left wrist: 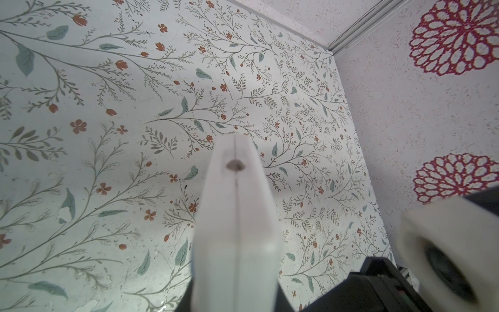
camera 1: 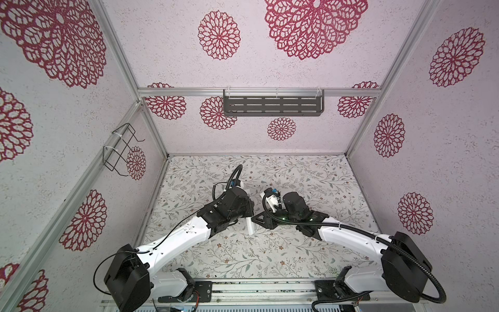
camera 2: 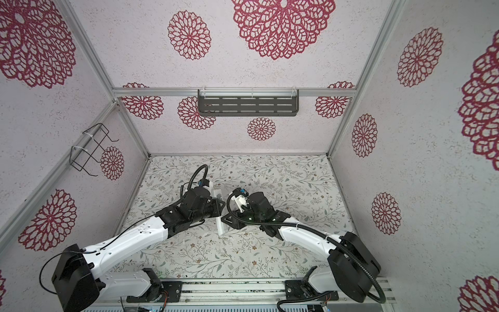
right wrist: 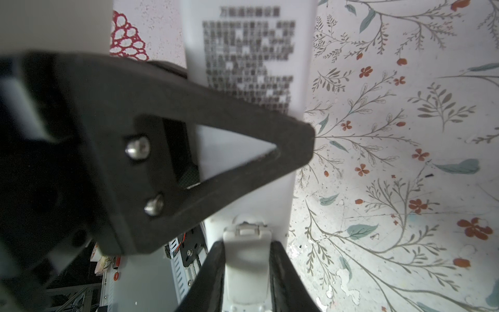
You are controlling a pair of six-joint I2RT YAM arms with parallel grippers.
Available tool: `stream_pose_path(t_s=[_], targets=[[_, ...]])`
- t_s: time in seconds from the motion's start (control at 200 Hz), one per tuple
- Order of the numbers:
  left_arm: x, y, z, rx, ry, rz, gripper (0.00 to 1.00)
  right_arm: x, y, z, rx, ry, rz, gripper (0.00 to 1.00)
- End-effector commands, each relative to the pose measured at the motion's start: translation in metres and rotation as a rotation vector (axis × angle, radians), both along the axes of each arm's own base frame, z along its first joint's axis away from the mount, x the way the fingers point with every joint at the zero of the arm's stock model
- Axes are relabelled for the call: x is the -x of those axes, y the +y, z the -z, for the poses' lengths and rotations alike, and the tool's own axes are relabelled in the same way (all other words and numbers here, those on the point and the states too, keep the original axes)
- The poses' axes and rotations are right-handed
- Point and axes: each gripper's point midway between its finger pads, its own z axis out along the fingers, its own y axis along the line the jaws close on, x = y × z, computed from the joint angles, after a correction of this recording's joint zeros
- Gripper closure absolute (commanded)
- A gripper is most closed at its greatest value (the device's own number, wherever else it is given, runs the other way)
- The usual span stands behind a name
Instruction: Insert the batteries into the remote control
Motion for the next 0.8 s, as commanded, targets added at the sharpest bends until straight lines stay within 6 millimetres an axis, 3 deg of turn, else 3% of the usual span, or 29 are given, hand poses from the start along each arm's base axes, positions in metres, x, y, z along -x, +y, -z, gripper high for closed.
stream_pose_path(t_s=[0.0,0.795], targets=[[0.001,-0.012,-0.028,0.098,-0.058,0.023,0.97,-0.001,0.0,-0.005,-0.024,-0.009,0.003,0.71],[0.001,-0.008,-0.025,0.091,-0.059,0.016,0.97,0.0,-0.006,-0.02,-0.035,-0.051,0.016,0.73]])
